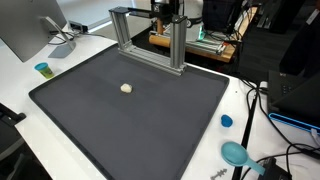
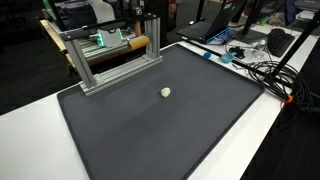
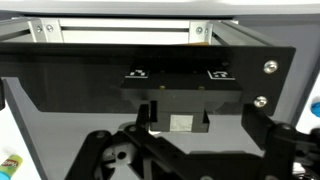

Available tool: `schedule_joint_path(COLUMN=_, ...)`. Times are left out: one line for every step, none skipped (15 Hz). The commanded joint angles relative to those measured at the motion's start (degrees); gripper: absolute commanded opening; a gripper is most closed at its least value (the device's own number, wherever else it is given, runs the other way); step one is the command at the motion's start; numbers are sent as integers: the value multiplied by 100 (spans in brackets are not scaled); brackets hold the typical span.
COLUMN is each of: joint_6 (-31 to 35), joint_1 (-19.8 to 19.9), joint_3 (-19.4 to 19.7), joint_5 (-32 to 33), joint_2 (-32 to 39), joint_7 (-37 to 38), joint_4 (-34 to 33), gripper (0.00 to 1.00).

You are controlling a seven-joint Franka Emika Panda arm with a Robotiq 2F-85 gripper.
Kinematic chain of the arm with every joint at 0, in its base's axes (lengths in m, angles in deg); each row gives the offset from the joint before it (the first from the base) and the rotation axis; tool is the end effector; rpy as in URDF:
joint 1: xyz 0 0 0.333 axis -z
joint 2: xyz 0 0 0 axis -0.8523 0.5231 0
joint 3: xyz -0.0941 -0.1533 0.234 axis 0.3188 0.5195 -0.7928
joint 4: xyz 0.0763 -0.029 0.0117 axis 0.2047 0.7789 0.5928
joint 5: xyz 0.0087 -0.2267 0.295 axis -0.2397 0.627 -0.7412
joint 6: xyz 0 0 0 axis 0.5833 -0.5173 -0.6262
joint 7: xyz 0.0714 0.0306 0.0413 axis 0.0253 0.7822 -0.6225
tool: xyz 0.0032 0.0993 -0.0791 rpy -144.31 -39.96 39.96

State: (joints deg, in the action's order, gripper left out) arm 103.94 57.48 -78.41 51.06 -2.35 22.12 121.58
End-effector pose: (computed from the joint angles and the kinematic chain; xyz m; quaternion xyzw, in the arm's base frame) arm 0.3424 0.0145 0.4211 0.9972 -0.0030 0.0710 0.0215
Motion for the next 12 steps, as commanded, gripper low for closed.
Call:
schedule_joint_path(joint_6=43, joint_1=109, joint_3=8, joint_5=100, joint_2=103, joint_7=-46, joint_4=-9, gripper=75)
schedule_joint_path(joint_6=28, joint_1=148, joint_3=15, joint_5=130, joint_2=119, joint_7=-34, joint_4=-23, gripper=68)
schedule_joint_path(joint_6=-3, joint_1=166, joint_3=38, joint_5=114, joint_2=130, joint_7=-44, joint_4=-37, gripper=68)
schedule_joint_path(joint_6=-45, joint_1=184, joint_3=44, joint_5=113, joint_2=133, joint_7=-48, joint_4=-49, gripper=69)
schedule_joint_path(joint_6=-59, joint_1=198, joint_3=46, joint_5=113, joint_2=136, joint_7=-50, joint_4=-52, gripper=67)
schedule_joint_path(joint_6=-85, joint_1=210, joint_3=47, joint_5=117, joint_2=137, joint_7=-59, joint_4=-57, gripper=70)
schedule_joint_path(joint_6=-122, joint_1=199, joint_3=60, joint_5=102, joint_2=141, joint_7=-95, joint_4=-65, gripper=70)
schedule_joint_path(joint_6=-132, joint_1=190, joint_3=63, joint_5=87, joint_2=144, joint_7=-103, joint_4=-66, gripper=59)
schedule_joint_path(joint_6=-128, joint_1=178, joint_3=64, joint_5=77, joint_2=144, joint_7=-113, joint_4=-65, gripper=45)
schedule_joint_path(joint_6=-125, joint_1=173, joint_3=61, joint_5=73, joint_2=145, joint_7=-112, joint_4=-68, gripper=37)
schedule_joint_path(joint_6=-123, joint_1=161, joint_3=62, joint_5=63, joint_2=139, joint_7=-119, joint_4=-82, gripper=33)
schedule_joint_path(joint_6=-124, joint_1=157, joint_3=59, joint_5=61, joint_2=139, joint_7=-122, joint_4=-83, gripper=33)
